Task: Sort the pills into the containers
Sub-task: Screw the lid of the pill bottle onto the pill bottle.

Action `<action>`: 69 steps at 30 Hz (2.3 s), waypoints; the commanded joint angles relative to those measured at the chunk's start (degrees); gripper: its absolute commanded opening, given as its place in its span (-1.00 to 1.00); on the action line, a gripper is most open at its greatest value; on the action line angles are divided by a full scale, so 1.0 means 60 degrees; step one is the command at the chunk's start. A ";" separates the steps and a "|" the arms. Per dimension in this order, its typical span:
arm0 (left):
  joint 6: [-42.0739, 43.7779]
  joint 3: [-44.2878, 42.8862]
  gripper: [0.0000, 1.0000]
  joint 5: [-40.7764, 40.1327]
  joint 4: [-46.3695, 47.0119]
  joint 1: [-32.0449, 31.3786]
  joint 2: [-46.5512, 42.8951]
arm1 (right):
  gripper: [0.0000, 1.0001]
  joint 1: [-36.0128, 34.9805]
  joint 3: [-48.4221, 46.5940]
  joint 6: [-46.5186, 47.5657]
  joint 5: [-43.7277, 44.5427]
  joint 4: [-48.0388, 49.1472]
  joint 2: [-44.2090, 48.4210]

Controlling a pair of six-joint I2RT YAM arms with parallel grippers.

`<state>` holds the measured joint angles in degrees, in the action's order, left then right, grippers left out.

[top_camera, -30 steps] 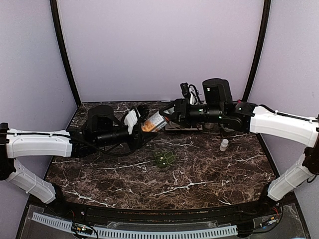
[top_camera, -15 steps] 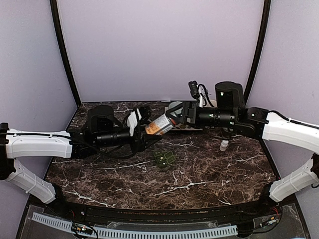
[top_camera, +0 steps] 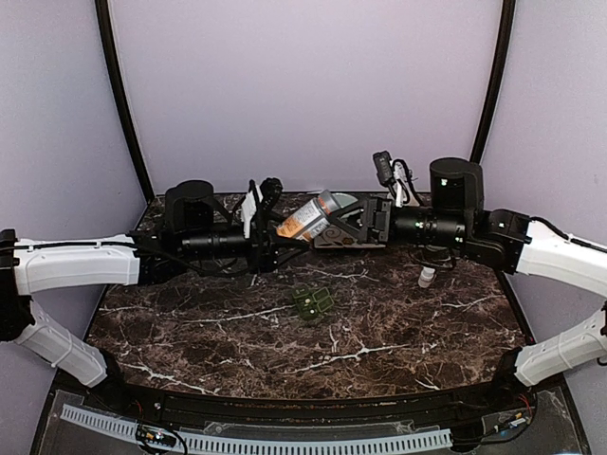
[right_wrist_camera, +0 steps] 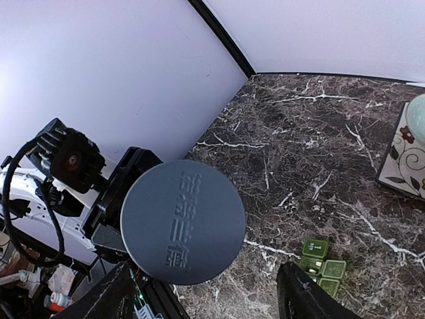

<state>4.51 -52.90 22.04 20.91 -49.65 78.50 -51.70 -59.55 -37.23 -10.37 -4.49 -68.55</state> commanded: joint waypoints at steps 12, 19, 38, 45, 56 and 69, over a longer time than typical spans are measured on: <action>-0.2195 -0.1086 -1.00 0.4568 -0.0034 0.1095 0.0846 | 0.50 0.0019 0.0610 0.1780 -0.0233 -0.0093 0.1041; -0.2736 -0.2182 -1.00 0.7039 -0.1000 0.1185 0.2001 | 0.50 0.0018 0.0669 0.2293 -0.0657 0.0111 0.1138; -0.3333 -0.2651 -1.00 0.8652 -0.1272 0.1185 0.2734 | 0.48 0.0018 0.0665 0.2304 -0.1099 0.0282 0.0940; -0.3445 -0.2665 -1.00 0.8739 -0.1153 0.1185 0.2787 | 0.41 0.0019 0.0663 0.2142 -0.1555 0.0494 0.0691; -0.3564 -0.2678 -1.00 0.8844 -0.0990 0.1178 0.2784 | -0.53 0.0054 0.0797 0.1764 -0.2150 0.0884 0.0508; -0.1790 -0.2930 -1.00 0.6611 -0.2138 0.1169 0.1995 | -0.92 0.0062 -0.0060 0.0658 -0.1794 -0.0006 -0.0617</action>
<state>-12.10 -66.74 69.43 8.19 -41.67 95.44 -50.37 -56.55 -30.00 -20.62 -2.55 -68.16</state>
